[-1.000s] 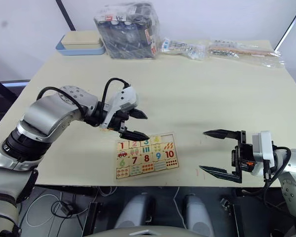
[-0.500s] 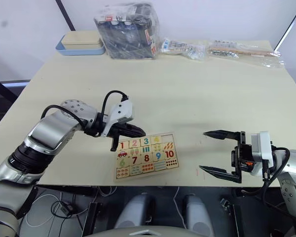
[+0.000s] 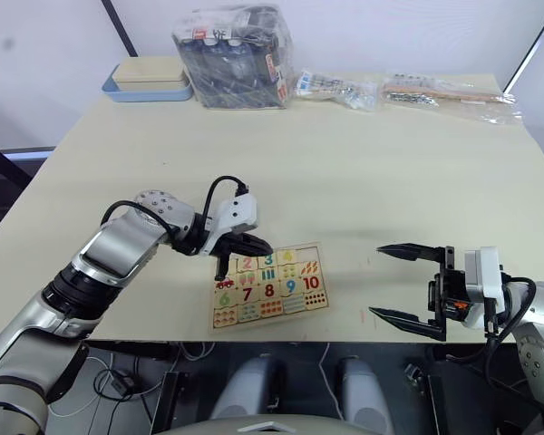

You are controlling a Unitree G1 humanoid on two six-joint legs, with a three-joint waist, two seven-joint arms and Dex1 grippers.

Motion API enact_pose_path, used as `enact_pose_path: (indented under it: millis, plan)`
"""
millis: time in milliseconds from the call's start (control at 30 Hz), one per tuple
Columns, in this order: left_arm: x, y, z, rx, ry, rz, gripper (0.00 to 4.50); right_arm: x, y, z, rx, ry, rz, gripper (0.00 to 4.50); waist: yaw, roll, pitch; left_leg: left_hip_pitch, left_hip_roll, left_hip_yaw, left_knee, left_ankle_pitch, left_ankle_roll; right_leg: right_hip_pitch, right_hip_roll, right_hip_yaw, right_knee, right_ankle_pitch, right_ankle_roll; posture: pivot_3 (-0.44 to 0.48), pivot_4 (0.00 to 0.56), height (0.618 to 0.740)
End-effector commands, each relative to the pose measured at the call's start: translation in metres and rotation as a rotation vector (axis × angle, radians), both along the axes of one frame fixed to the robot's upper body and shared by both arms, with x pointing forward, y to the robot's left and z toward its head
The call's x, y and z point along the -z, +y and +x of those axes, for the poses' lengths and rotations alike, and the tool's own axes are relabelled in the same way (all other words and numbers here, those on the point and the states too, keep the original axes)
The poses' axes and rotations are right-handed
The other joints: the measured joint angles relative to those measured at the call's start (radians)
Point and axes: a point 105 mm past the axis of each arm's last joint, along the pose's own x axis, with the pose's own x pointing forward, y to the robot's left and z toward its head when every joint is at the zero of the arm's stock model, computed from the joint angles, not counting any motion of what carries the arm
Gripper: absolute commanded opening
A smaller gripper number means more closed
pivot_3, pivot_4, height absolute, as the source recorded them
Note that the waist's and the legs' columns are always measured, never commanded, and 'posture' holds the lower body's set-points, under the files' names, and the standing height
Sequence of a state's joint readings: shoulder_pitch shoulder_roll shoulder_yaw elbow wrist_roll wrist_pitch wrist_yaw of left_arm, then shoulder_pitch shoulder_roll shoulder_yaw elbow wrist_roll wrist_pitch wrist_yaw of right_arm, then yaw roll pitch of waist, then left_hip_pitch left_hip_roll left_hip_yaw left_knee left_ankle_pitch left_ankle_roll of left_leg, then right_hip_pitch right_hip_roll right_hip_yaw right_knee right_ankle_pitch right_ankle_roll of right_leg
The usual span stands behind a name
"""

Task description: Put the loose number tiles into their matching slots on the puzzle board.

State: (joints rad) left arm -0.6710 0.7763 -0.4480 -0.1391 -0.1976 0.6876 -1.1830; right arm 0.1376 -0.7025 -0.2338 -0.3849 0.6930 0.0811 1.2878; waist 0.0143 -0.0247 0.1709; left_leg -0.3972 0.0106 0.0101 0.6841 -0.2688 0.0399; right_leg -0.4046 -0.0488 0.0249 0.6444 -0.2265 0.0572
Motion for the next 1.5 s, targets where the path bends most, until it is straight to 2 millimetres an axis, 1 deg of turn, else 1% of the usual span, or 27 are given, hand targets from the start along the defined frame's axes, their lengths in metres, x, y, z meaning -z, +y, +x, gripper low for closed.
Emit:
enact_pose_path:
  millis: [33,267,1500]
  plan:
    - [-0.0040,-0.0048,-0.0008,0.030,-0.025,0.015,0.06,-0.0086,-0.0010,-0.0020,0.004,-0.046,0.001,4.50,0.000,0.000,0.000,0.000,0.000,0.000,0.000,0.000,0.000,0.000,0.000,0.000,0.000,0.000,0.000,0.000,0.150,0.740]
    - [-0.0027,-0.0082,-0.0014,0.036,-0.022,0.022,0.06,-0.0092,-0.0006,-0.0014,0.003,-0.047,0.000,4.50,0.000,0.000,0.000,0.000,0.000,0.000,0.000,0.000,0.000,0.000,0.000,0.000,0.000,0.000,0.000,0.000,0.150,0.740]
    - [0.0048,-0.0105,-0.0013,0.041,-0.018,0.047,0.06,-0.0078,-0.0002,-0.0018,0.001,-0.046,0.001,4.50,0.000,0.000,0.000,0.000,0.000,0.000,0.000,0.000,0.000,0.000,0.000,0.000,0.000,0.000,0.000,0.000,0.150,0.740]
